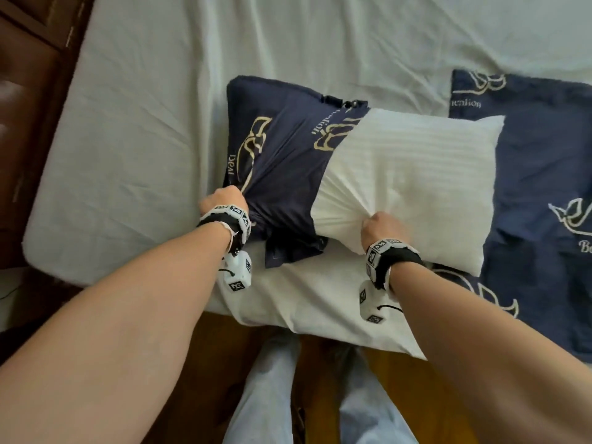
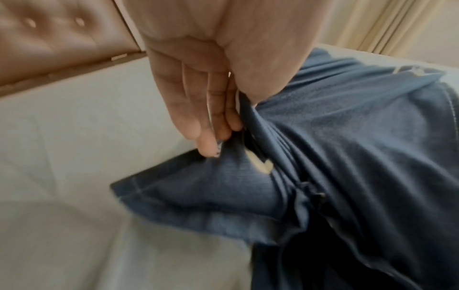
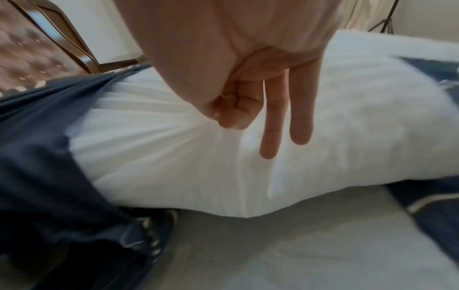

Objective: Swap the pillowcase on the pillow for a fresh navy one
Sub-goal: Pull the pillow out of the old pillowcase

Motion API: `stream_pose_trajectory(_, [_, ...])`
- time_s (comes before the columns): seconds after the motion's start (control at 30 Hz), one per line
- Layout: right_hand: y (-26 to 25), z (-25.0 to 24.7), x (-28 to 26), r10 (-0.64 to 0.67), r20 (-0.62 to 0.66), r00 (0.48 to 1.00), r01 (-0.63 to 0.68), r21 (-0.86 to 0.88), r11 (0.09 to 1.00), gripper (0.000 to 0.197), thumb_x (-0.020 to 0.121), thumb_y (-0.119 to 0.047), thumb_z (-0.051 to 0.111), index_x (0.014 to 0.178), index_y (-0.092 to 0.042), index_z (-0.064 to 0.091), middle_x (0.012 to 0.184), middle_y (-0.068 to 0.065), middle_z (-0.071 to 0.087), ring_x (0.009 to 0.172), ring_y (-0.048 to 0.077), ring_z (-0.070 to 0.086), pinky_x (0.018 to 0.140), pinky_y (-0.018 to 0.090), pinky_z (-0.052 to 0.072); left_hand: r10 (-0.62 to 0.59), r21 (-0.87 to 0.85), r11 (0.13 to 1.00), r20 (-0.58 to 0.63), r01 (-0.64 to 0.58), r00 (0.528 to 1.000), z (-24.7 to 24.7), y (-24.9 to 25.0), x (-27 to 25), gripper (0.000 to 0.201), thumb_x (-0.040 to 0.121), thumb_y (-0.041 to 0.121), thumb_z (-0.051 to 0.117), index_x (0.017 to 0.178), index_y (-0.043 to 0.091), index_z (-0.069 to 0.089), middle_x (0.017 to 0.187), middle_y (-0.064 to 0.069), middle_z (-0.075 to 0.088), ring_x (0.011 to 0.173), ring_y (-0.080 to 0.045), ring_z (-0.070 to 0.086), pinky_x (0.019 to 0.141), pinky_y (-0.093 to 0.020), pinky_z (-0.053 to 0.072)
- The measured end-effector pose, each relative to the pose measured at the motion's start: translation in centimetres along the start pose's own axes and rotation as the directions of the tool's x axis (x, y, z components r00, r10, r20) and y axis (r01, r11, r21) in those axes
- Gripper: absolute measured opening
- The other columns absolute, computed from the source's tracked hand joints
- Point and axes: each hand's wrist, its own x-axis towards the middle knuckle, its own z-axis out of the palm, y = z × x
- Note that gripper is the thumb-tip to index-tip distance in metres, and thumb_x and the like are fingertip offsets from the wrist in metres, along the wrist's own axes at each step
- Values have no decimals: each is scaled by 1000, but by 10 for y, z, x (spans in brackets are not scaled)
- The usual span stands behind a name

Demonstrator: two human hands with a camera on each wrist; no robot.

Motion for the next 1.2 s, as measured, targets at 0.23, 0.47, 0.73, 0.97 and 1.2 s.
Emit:
stream_pose_trajectory(0.23, [45,-39,-37,68,43,997,-69,13,998,12,90,-12,44,90,-9,56,103,16,64,87,34,58,81,37,48,-18,-172,984,106,36,994,12,-23,-47,33,99,31,48,103,4,65,110,-19,66,102,-36,63,80,-35,44])
stream_pose_trajectory(0.47, [60,-17,-56,80,61,995,-79,-25,997,10,85,-9,49,75,-10,51,99,17,66,85,34,60,81,37,50,-68,-229,969,131,97,989,38,-65,-56,34,101,30,48,101,-1,63,104,-22,66,85,-35,58,75,-35,42])
stream_pose_trajectory(0.73, [11,11,-83,65,158,985,-78,73,994,17,87,-21,56,76,-8,56,91,13,63,84,32,60,78,33,47,-102,-316,935,195,162,975,43,-70,-66,69,82,45,71,132,6,45,130,-19,55,117,-38,55,94,-43,44])
stream_pose_trajectory(0.97, [-48,0,-45,-218,-169,961,225,21,974,50,90,-21,53,137,-16,39,147,5,35,122,31,47,81,39,43,250,-290,917,-115,-273,962,-21,-12,-33,68,82,50,60,141,24,37,141,-4,37,106,-33,60,87,-41,51])
stream_pose_trajectory(1.2, [-88,-14,38,-292,-143,946,288,-49,956,75,92,-20,47,155,-26,5,163,-1,5,100,40,62,72,38,39,496,-117,862,-4,-493,868,-32,74,43,58,97,54,31,150,32,23,157,-1,19,130,-36,45,97,-50,41])
